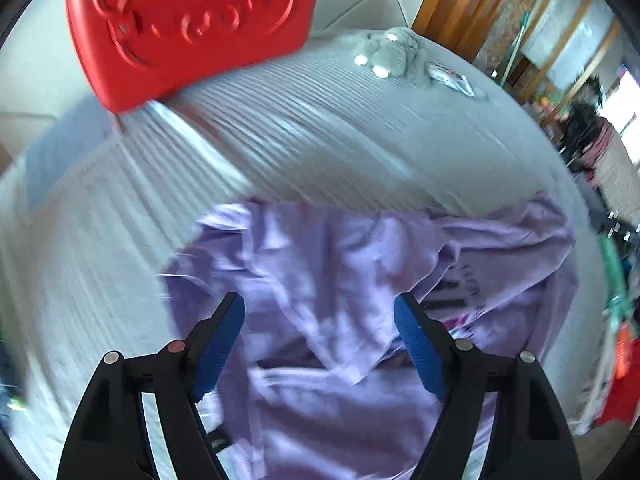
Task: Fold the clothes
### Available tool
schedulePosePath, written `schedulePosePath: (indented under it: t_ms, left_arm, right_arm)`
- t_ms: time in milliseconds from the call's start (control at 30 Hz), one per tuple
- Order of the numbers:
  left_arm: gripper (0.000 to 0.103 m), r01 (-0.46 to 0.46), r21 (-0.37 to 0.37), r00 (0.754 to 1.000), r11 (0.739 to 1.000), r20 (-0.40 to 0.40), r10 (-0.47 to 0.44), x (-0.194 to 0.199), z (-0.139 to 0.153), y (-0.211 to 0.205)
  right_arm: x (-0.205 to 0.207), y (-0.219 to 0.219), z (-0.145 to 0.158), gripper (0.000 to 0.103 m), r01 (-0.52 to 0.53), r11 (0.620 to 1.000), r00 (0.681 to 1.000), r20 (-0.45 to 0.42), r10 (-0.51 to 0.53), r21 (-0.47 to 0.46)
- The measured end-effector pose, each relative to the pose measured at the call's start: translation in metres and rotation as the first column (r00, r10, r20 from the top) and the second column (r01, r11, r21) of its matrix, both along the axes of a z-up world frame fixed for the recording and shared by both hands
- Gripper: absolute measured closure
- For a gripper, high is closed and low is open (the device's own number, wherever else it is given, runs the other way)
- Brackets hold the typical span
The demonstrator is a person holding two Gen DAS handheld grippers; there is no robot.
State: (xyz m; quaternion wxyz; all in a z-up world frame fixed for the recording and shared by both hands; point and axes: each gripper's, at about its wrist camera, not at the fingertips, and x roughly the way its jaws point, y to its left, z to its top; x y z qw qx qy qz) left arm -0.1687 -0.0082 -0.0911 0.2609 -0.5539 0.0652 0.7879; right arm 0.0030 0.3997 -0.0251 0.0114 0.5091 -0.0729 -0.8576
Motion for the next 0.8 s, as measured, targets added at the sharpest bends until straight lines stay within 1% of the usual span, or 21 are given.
schedulePosePath:
  t_ms: [33,100,133,233,267,300,333,367,400,433,467,500,567,667,700,800]
  left_arm:
    - [0.025,0.002,-0.008,1.0,1.0,-0.004,-0.002,0.0,-0.002,0.004]
    - [0.025,-0.009,-0.052,1.0,0.999,-0.019,0.008,-0.001,-0.005,0.011]
    - [0.025,-0.012,-0.056,1.0,0.998,-0.014,0.011,-0.002,-0.008,0.012]
    - [0.025,-0.031,-0.035,0.999,0.999,0.021,0.032,-0.006,-0.019,0.016]
    - [0.025,-0.044,-0.048,0.998,0.998,0.032,0.046,-0.009,-0.025,0.018]
    - [0.026,-0.053,-0.061,0.997,0.997,0.045,0.056,-0.013,-0.03,0.019]
    - [0.032,-0.059,-0.062,0.996,0.996,0.059,0.062,-0.015,-0.034,0.019]
    - [0.049,-0.066,-0.055,0.995,0.996,0.07,0.07,-0.017,-0.037,0.02]
    - [0.056,-0.068,-0.053,0.996,0.996,0.06,0.071,-0.017,-0.036,0.02]
    - [0.086,-0.062,-0.03,0.996,0.998,0.058,0.063,-0.017,-0.032,0.02]
    - [0.098,-0.064,0.001,0.996,0.998,0.056,0.064,-0.016,-0.026,0.017]
    - [0.098,-0.07,0.033,0.996,0.997,0.053,0.068,-0.016,-0.018,0.014]
    - [0.098,-0.068,0.043,0.998,0.997,0.014,0.067,-0.012,-0.004,0.009]
    - [0.098,-0.068,0.073,0.998,0.995,-0.01,0.069,-0.008,0.013,0.002]
    - [0.098,-0.074,0.079,0.997,0.994,-0.015,0.076,-0.006,0.018,-0.001]
    - [0.098,-0.081,0.076,0.996,0.994,-0.024,0.083,-0.003,0.024,-0.007]
  right_arm:
    - [0.0,-0.002,-0.002,0.059,0.005,1.0,1.0,0.009,-0.005,0.011]
    - [0.001,-0.002,-0.005,0.059,0.018,0.999,0.999,0.027,-0.019,0.034]
    - [0.003,0.0,-0.007,0.059,0.026,0.999,0.999,0.036,-0.027,0.04]
    - [0.006,0.003,-0.009,0.059,0.031,0.998,0.998,0.05,-0.033,0.052]
    - [0.008,0.003,-0.009,0.059,0.032,0.998,0.998,0.052,-0.035,0.055]
    - [0.008,0.004,-0.01,0.059,0.039,0.998,0.998,0.054,-0.042,0.052]
    - [0.009,0.006,-0.011,0.059,0.047,0.998,0.997,0.056,-0.049,0.05]
    - [0.01,0.008,-0.011,0.059,0.054,0.997,0.997,0.058,-0.057,0.054]
    - [0.01,0.011,-0.012,0.059,0.061,0.997,0.996,0.06,-0.064,0.057]
    - [0.011,0.013,-0.013,0.059,0.068,0.996,0.996,0.062,-0.072,0.06]
    - [0.011,0.016,-0.014,0.059,0.074,0.995,0.995,0.064,-0.078,0.064]
    - [0.011,0.019,-0.015,0.058,0.071,0.995,0.995,0.066,-0.076,0.071]
    - [0.008,0.026,-0.017,0.055,0.064,0.996,0.995,0.077,-0.069,0.066]
    - [-0.001,0.026,-0.018,0.054,0.014,0.998,0.997,0.073,-0.019,0.068]
    - [-0.006,0.025,-0.02,0.053,0.006,0.997,0.997,0.078,-0.011,0.073]
    - [-0.02,0.027,-0.03,0.053,0.0,0.999,0.994,0.109,-0.006,0.049]
